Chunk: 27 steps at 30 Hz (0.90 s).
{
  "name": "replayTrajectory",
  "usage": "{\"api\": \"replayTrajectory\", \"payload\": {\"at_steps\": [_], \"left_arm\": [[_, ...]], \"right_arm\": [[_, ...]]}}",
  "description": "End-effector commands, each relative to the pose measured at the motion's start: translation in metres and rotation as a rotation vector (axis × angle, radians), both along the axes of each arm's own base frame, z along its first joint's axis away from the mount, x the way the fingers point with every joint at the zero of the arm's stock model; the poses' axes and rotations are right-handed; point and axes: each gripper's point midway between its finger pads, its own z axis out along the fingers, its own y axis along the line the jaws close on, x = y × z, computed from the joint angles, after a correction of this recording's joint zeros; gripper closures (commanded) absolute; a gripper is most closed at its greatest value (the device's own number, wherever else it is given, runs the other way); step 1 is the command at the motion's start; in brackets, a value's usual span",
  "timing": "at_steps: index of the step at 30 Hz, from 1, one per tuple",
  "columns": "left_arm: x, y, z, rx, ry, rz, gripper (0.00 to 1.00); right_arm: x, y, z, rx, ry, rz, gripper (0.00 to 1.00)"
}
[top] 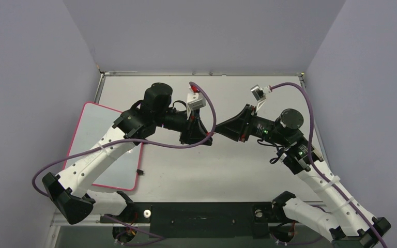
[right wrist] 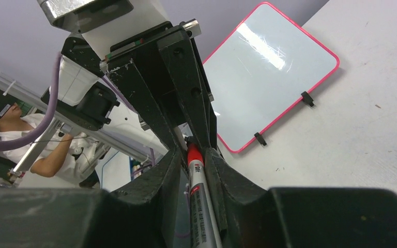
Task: Write a sentence on the whiteboard
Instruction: Open the pen cap from the whiteboard marker.
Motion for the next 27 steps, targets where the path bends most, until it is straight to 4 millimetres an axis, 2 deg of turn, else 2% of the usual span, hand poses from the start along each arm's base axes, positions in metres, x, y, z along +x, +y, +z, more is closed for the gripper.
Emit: {"api": "replayTrajectory", "payload": {"at_steps": [1, 4, 14, 19, 21, 24, 25, 26, 27], "left_arm": [[-0.007, -0.002, 0.015, -0.054, -0.045, -0.045, 1.0], [-0.007, -0.001, 0.016, -0.05, -0.049, -0.043, 1.0], [-0.007, 0.0, 0.017, -0.043, -0.055, -0.042, 1.0], [-0.008, -0.001, 0.016, -0.042, -0.051, -0.045, 1.0], [-0.008, -0.002, 0.016, -0.043, -0.052, -0.047, 1.0], [-0.006, -0.003, 0.015, -0.036, -0.053, -0.033, 1.0], [-0.003, -0.003, 0.014, -0.032, -0.055, -0.021, 0.99], [0.001, -0.002, 0.013, -0.024, -0.066, 0.01, 0.87], [0.004, -0.001, 0.013, -0.022, -0.069, 0.025, 0.8]], "right_arm": [[-0.006, 0.003, 0.013, 0.035, -0.057, 0.039, 0.8], [-0.009, 0.002, 0.006, -0.009, -0.06, 0.052, 0.81], [-0.011, 0.0, 0.0, -0.042, -0.066, 0.062, 0.76], [-0.01, 0.0, -0.001, -0.043, -0.062, 0.057, 0.87], [-0.009, 0.001, -0.001, -0.04, -0.058, 0.053, 0.98], [-0.006, 0.002, -0.004, -0.035, -0.047, 0.046, 1.0], [-0.006, 0.001, -0.006, -0.034, -0.044, 0.04, 1.0], [-0.004, 0.0, -0.005, -0.033, -0.046, 0.025, 1.0], [-0.005, 0.0, -0.005, -0.031, -0.048, 0.02, 1.0]]}}
